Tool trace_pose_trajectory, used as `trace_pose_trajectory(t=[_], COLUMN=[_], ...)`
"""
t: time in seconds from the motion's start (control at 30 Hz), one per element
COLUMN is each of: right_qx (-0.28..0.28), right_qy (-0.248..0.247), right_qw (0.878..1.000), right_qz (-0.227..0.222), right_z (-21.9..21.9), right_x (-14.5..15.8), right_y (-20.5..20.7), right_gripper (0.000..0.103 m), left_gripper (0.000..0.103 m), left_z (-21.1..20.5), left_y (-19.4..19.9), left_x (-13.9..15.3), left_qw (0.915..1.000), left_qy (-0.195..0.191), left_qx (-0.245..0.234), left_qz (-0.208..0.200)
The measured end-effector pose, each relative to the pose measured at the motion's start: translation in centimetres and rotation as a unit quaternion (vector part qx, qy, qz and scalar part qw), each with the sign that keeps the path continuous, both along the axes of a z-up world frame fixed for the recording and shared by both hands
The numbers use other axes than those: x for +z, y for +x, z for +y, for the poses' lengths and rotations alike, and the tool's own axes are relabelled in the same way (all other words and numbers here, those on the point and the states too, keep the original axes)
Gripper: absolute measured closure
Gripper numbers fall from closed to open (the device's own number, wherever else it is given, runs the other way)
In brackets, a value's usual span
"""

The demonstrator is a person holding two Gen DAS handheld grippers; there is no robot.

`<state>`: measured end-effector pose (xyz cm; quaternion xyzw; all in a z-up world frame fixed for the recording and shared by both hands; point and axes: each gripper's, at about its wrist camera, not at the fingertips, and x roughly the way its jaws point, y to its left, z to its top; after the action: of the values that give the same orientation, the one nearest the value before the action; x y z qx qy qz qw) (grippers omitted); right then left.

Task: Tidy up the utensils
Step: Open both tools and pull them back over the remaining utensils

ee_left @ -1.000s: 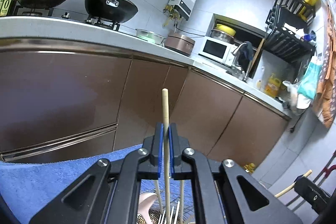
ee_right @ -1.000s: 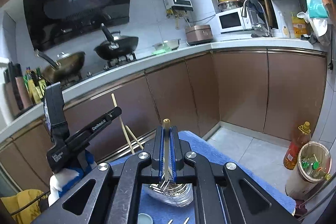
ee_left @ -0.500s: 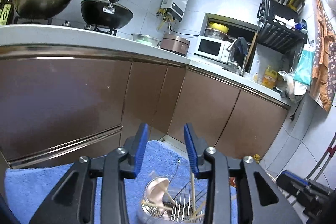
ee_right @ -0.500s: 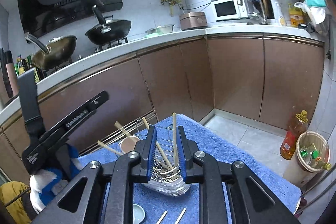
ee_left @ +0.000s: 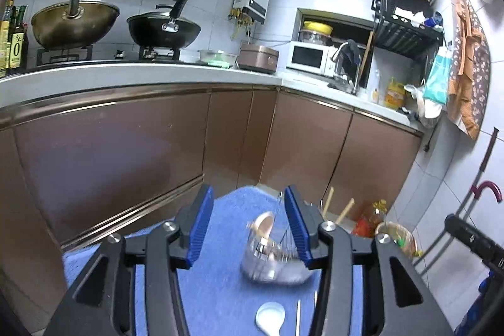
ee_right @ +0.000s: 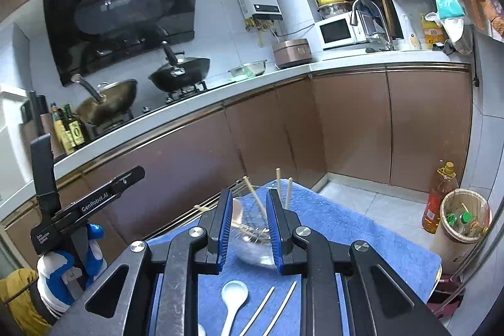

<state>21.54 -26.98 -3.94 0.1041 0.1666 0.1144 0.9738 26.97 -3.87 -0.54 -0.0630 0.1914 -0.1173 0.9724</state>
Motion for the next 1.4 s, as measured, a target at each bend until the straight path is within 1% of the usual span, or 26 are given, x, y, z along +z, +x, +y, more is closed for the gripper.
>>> trace_pose_trajectory(t=[0.23,0.33,0.5,0.63,0.73,0.83,1.0,1.07,1.17,1.4], right_qx=[0.022,0.031,0.039,0.04,0.037,0.035,0.029,0.024,0.021,0.02], right_qy=[0.002,-0.001,0.0,0.001,0.006,0.008,0.008,0.006,0.013,0.022], right_qw=[1.0,1.0,0.999,0.999,0.998,0.998,0.996,0.995,0.993,0.983], right_qz=[-0.003,0.001,0.009,0.026,0.042,0.06,0.088,0.098,0.119,0.18], right_z=[0.9,1.0,1.1,1.1,1.0,0.9,0.4,0.1,-0.4,-0.7], right_x=[-0.2,-0.3,-0.7,-1.5,-2.2,-3.2,-4.7,-5.3,-6.4,-10.0], right_y=[-4.6,-5.8,-7.5,-8.1,-8.1,-8.0,-7.5,-7.2,-6.2,-2.4], right_gripper=[0.081,0.08,0.077,0.077,0.077,0.077,0.077,0.077,0.077,0.077], left_gripper=[0.058,0.058,0.058,0.058,0.058,0.058,0.058,0.058,0.058,0.058], left_z=[1.2,1.0,0.5,-0.1,-0.4,-0.5,-0.7,-0.8,-1.0,-1.0], left_y=[-5.1,-7.3,-9.5,-10.7,-10.5,-10.1,-8.6,-7.4,-5.3,-0.3], left_x=[-1.5,-2.0,-2.1,-2.3,-2.8,-4.1,-6.7,-7.8,-9.6,-14.7], left_qw=[0.9987,0.9974,0.9953,0.9925,0.9896,0.9855,0.976,0.9727,0.966,0.9496], left_qy=[0.018,0.021,0.024,0.03,0.025,0.019,0.016,0.017,0.003,-0.008], left_qx=[-0.006,-0.018,-0.038,-0.063,-0.08,-0.092,-0.115,-0.116,-0.119,-0.131], left_qz=[0.047,0.067,0.086,0.1,0.117,0.141,0.184,0.2,0.229,0.285])
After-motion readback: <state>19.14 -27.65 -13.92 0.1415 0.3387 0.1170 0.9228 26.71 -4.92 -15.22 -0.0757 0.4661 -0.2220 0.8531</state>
